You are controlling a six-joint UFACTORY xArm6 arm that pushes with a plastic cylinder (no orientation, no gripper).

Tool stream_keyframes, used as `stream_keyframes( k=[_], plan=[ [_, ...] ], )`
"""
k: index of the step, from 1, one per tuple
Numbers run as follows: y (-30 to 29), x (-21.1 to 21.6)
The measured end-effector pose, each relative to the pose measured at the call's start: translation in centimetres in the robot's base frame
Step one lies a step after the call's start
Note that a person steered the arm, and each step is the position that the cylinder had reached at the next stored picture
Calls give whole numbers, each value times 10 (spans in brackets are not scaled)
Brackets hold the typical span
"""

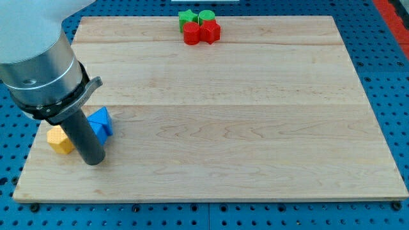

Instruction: Move your arm towards the center right

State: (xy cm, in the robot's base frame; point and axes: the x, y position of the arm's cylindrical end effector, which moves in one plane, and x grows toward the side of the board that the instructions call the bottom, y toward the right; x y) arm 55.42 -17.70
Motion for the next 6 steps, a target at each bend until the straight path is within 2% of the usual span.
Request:
stream_keyframes(
  k=[2, 3, 5, 6],
  plan=[
    [16, -4],
    [59, -37],
    [69, -62],
    [109, -93]
  ],
)
